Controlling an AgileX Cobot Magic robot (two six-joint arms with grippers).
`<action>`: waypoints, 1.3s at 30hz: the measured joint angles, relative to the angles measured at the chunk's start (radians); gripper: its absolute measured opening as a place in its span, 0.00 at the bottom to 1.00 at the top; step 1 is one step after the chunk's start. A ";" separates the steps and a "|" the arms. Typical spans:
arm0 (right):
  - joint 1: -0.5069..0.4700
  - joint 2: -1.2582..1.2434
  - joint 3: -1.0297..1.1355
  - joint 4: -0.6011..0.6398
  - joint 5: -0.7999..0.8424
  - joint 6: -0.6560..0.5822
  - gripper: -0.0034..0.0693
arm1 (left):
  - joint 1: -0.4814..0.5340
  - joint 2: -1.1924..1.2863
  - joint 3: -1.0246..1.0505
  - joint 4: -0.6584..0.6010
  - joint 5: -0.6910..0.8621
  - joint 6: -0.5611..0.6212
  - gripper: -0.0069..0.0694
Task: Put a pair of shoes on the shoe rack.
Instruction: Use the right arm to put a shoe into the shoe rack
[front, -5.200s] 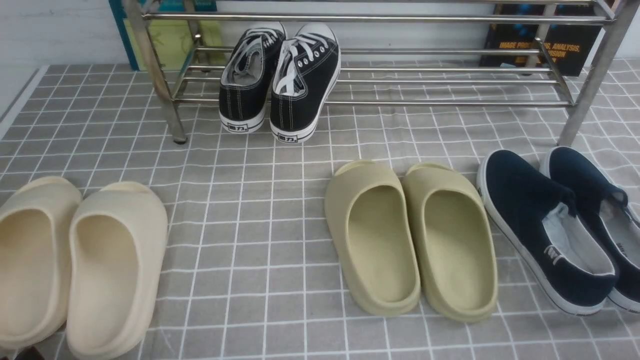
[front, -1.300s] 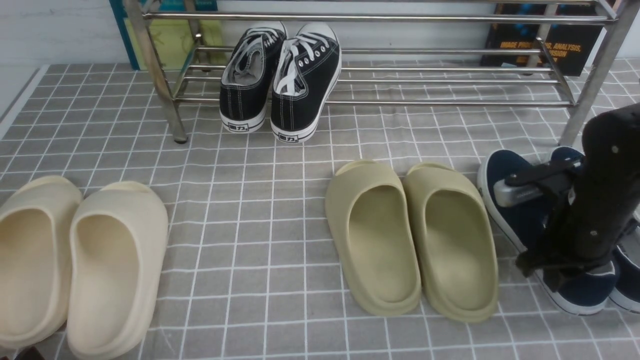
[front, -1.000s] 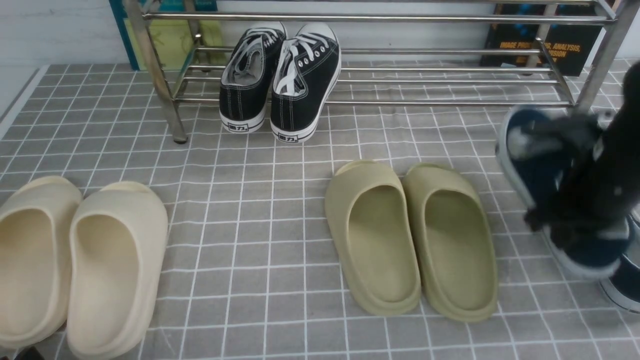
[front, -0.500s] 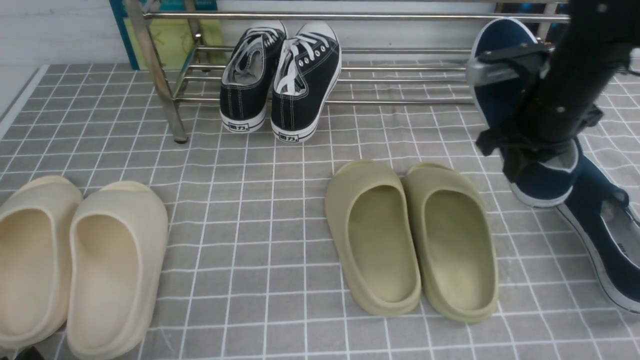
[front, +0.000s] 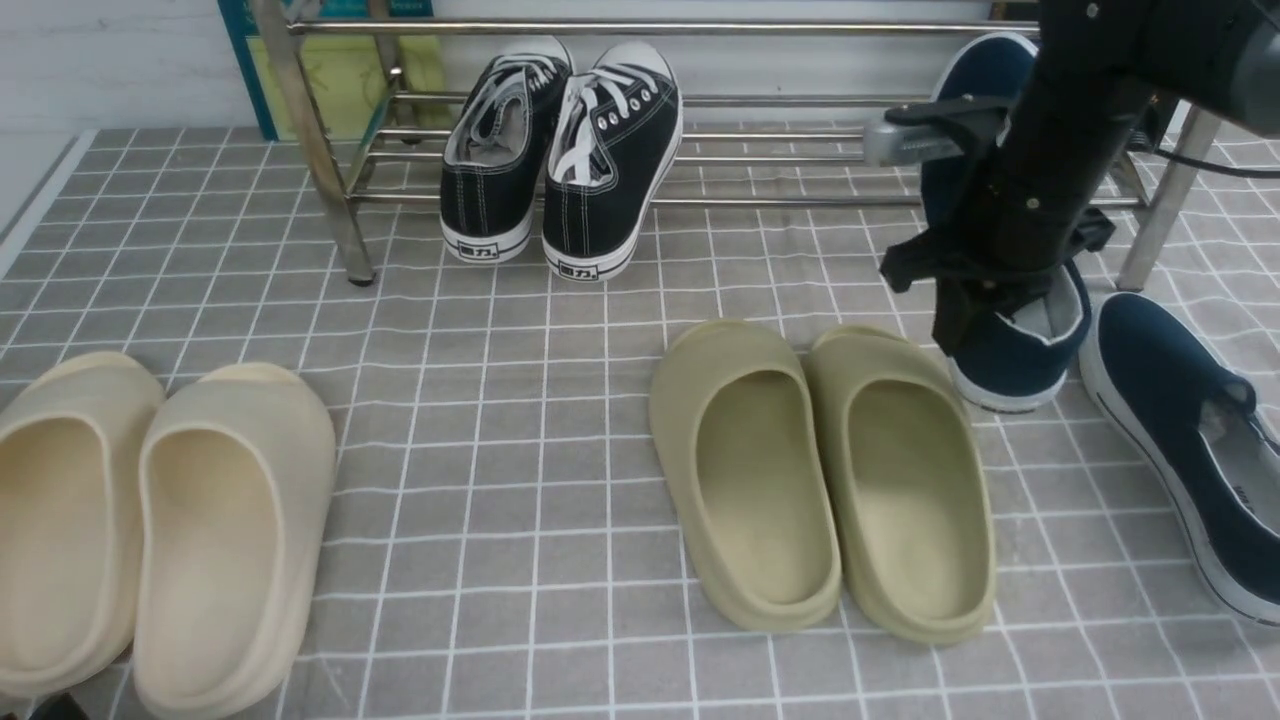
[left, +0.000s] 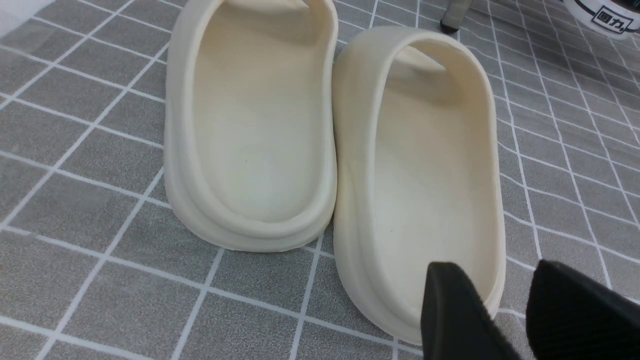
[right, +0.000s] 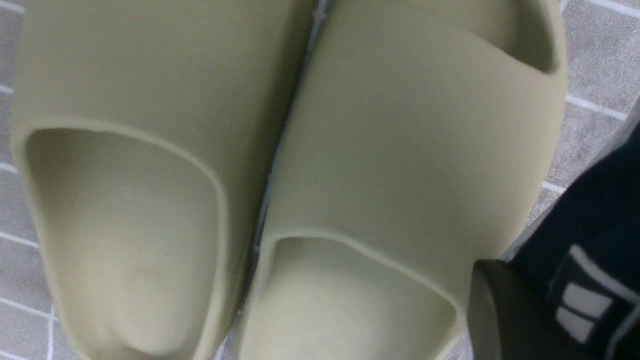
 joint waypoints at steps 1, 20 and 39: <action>0.001 -0.002 0.000 0.000 0.000 -0.006 0.10 | 0.000 0.000 0.000 0.000 0.000 0.000 0.40; -0.003 -0.244 0.151 0.067 -0.003 -0.037 0.10 | 0.000 0.000 0.000 0.000 0.000 0.000 0.40; -0.015 -0.190 0.223 0.002 -0.011 -0.044 0.10 | 0.000 0.000 0.000 0.000 0.000 0.000 0.40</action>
